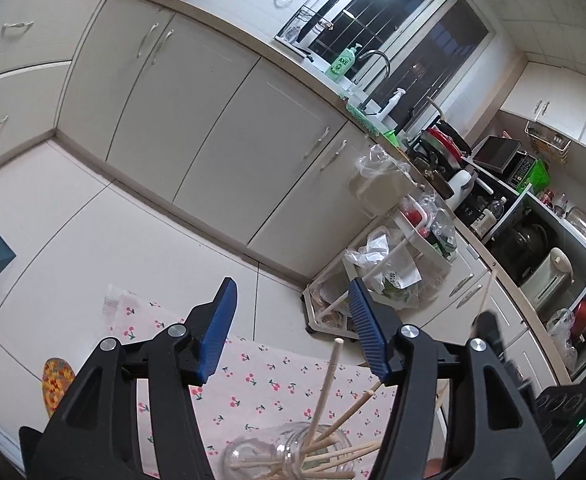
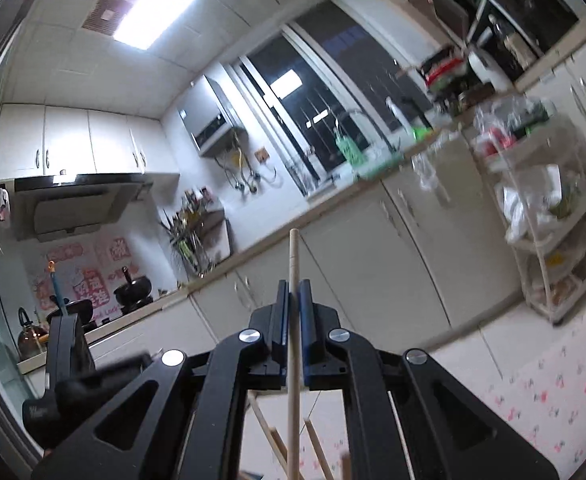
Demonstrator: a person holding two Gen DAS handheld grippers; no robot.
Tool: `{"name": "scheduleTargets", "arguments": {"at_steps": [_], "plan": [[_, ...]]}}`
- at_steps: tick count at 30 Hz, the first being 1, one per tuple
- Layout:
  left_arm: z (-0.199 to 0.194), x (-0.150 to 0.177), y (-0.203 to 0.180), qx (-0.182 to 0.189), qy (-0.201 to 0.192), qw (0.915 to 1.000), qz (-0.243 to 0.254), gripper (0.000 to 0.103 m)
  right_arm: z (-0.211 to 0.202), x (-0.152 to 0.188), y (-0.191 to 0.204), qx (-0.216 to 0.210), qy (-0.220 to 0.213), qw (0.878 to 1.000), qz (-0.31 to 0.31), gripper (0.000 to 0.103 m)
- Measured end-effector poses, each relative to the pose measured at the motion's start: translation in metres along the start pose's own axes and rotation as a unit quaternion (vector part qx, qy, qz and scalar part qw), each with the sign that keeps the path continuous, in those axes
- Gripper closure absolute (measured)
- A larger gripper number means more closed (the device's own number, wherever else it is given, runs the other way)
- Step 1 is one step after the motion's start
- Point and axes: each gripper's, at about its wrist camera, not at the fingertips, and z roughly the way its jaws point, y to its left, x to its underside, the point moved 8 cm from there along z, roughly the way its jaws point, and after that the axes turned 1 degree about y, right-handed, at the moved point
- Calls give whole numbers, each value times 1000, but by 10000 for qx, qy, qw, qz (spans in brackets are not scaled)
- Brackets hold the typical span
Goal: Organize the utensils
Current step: 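Lift the stick in the right tool and carry it over the jar, then open the right tool to drop its stick into the jar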
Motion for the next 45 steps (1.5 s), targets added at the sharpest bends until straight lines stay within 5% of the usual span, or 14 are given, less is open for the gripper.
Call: {"name": "scheduleTargets", "arguments": {"at_steps": [9, 21, 30, 33, 39, 45], "plan": [[-3, 2, 19, -12, -2, 10000, -97, 47, 11, 3, 7, -52, -126, 9997, -214, 97], [2, 2, 18, 19, 65, 10000, -2, 47, 17, 37, 10, -88, 448, 9973, -573, 96], [8, 2, 17, 19, 219, 9998, 37, 46, -20, 62, 21, -188, 847, 9903, -1089, 96], [15, 3, 12, 97, 374, 9992, 26, 45, -30, 71, 30, -226, 1041, 9826, -1523, 65], [34, 6, -10, 473, 866, 9951, 38, 42, -63, 67, 31, -208, 1096, 9749, -1929, 54], [50, 24, -42, 1250, 1679, 9777, 139, 41, -105, 69, 2, 96, 1453, 9741, -1729, 39]]}}
